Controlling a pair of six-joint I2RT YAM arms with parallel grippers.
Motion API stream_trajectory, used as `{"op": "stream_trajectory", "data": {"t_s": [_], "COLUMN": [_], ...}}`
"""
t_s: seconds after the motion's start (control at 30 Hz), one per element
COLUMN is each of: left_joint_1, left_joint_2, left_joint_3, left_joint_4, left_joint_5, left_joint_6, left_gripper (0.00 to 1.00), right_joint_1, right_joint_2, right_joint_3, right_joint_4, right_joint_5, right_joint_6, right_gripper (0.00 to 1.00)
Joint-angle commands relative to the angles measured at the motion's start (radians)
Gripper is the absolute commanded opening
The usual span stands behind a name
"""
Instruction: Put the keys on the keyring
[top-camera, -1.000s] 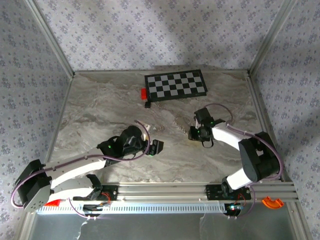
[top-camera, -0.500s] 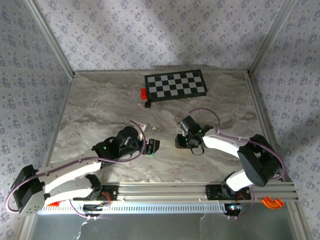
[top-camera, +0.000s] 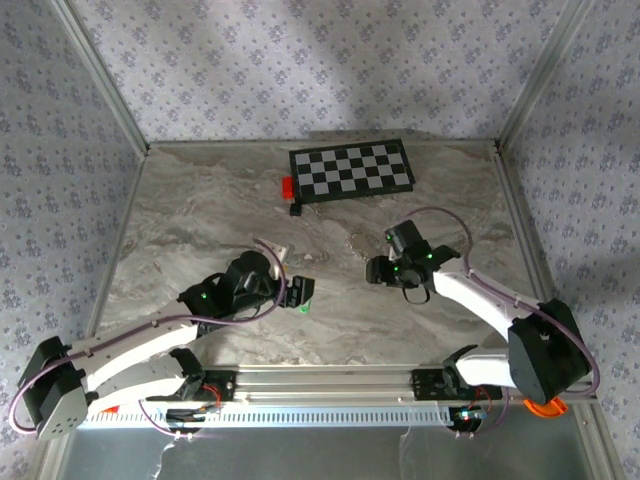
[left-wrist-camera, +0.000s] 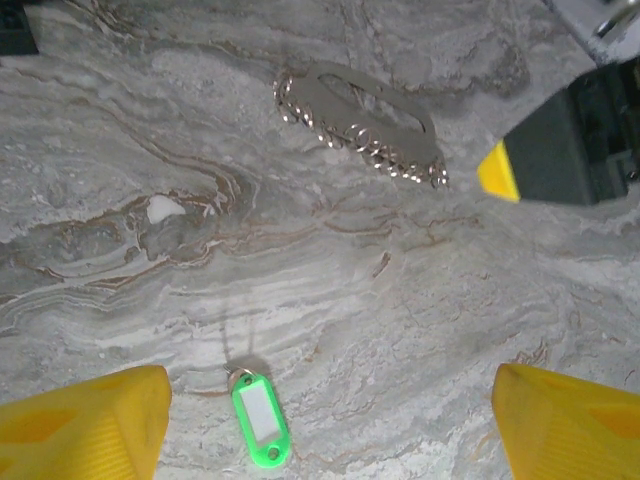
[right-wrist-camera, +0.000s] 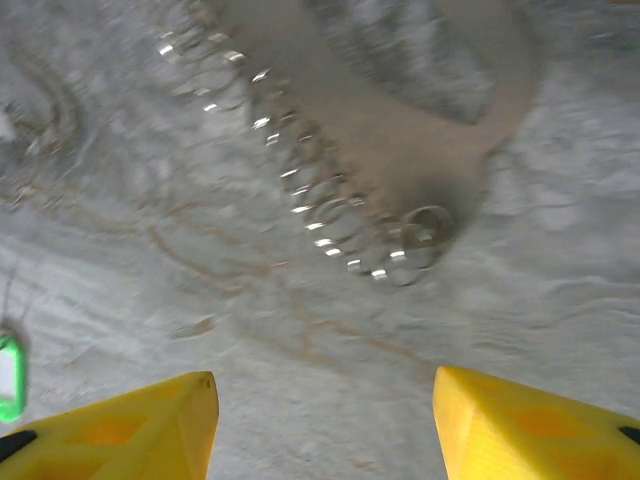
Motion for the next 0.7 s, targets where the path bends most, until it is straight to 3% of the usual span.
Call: {"op": "stream_trajectory", "data": {"t_s": [0.0,0.23,0.67], "left_joint_1": [-0.010,-0.018,-0.021], "left_joint_2": [0.019,0.060,0.081], "left_joint_3": [0.007,0.020,0.010], "left_joint_4": [0.037,0.068,0.089], "left_joint_5": [0.032,0.041,0.056], "left_joint_6": [0.010,0.021,0.026], "left_gripper": [0.83,0.83,0.83], "right_joint_1": [-0.089,-0.164,-0.062], "right_joint_2": [0.034,0.135,0.258], "right_joint_3": [0.036,0.059,0.059], "right_joint_4": [-0.039,0.047,0.124], "right_joint_5": [-0.029,-0.045,-0.032], "right_joint_6": [-0.087,-0.122,-0.084], "right_gripper": [0.58,0.56,0.48]}}
